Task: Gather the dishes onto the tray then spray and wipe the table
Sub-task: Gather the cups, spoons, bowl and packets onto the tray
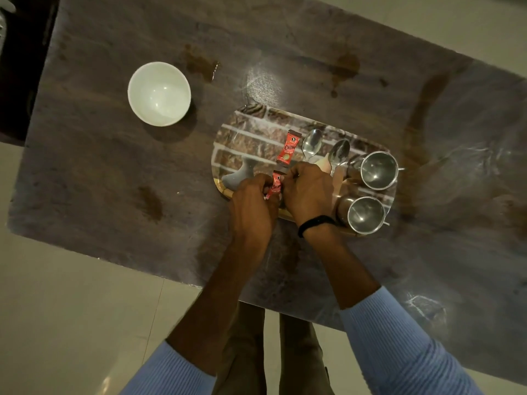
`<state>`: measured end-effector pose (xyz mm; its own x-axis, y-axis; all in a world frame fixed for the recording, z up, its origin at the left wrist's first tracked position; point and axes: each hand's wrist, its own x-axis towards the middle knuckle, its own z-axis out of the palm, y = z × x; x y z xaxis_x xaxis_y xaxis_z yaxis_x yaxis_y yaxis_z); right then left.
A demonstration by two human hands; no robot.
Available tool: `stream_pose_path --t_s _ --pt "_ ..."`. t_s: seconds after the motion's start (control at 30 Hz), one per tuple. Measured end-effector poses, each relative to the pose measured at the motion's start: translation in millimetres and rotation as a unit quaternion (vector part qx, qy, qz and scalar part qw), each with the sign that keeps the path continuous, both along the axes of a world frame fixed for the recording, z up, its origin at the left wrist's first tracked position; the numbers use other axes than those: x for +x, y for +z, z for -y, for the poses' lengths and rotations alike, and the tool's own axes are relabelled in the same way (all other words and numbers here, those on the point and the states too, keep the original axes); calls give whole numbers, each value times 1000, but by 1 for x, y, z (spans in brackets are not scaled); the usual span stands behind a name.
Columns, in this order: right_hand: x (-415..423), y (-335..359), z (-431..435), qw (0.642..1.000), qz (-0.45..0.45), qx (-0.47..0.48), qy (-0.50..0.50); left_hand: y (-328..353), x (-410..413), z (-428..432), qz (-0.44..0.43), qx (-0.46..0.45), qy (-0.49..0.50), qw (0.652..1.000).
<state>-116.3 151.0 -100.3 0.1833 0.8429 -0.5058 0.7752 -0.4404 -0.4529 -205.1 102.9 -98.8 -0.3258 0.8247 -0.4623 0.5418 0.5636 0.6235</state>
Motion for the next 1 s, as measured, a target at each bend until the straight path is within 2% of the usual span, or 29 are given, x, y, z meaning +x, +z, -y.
stream_pose_path --t_s 0.1,0.4,0.5,0.6,0.67,0.73,0.9,1.0 --pt "-1 0 2 1000 11 -3 5 2 0 2 10 1 7 1000" --pt "1 8 3 999 -37 1 4 -1 -4 4 11 10 5 1000" --pt "2 17 4 999 -13 3 37 6 -9 5 13 13 8 1000" --pt "-1 18 3 997 21 54 47 18 -19 5 3 25 36 999" --pt "-5 22 -1 997 6 62 44 24 -33 2 -8 40 79 996" --pt "-15 29 -10 996 -28 65 48 28 -55 -3 9 53 164 985" --pt "-68 32 -43 987 -100 93 81 18 -129 -28 76 126 394 907" --pt "-110 21 -65 982 -153 78 84 8 -172 -49 105 90 425 895"
